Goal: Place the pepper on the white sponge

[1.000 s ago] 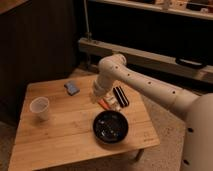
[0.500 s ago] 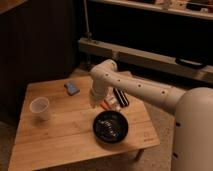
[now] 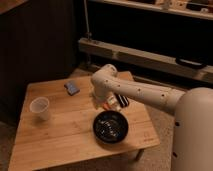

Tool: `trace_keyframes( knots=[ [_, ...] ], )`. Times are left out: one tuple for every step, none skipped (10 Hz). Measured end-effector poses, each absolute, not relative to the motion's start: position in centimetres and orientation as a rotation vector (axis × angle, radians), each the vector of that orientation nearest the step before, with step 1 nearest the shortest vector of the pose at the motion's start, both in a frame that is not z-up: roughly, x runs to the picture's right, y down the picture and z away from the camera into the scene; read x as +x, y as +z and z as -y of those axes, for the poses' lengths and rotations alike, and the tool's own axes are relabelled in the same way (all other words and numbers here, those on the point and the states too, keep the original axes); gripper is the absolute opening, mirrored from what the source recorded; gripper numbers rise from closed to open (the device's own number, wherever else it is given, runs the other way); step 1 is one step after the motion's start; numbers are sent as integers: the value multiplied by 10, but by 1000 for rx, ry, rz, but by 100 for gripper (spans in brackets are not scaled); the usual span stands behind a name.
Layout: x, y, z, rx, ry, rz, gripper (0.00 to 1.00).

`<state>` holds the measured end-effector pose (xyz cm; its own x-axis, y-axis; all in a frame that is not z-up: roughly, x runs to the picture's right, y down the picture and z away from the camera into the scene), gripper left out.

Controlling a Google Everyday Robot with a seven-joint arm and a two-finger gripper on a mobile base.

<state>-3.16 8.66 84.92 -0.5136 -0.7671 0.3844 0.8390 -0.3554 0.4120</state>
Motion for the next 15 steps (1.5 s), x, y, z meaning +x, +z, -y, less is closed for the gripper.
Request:
trace_keyframes(
  knots=[
    [-28,853,-85,-127,-2014,698,34],
    [-29,859,-84,-99,-2040,705,34],
    [-30,865,-85,-86,-2055,710,34],
    [-28,869,-85,-80,-2062,709,34],
    [-20,880,-81,-78,-2077,696,34],
    [-17,884,-79,-82,-2085,690,34],
    [-15,889,-77,-91,-2097,680,31],
    [-8,892,-75,-109,-2098,670,28],
    [-3,895,-74,-120,-2095,662,32],
    [0,897,-74,-131,-2092,659,40],
    [4,900,-76,-147,-2088,659,54],
    [5,902,-76,-154,-2087,659,65],
    [9,904,-76,-165,-2086,656,74],
    [10,905,-74,-168,-2087,649,80],
    [11,906,-73,-167,-2086,643,80]
  ],
)
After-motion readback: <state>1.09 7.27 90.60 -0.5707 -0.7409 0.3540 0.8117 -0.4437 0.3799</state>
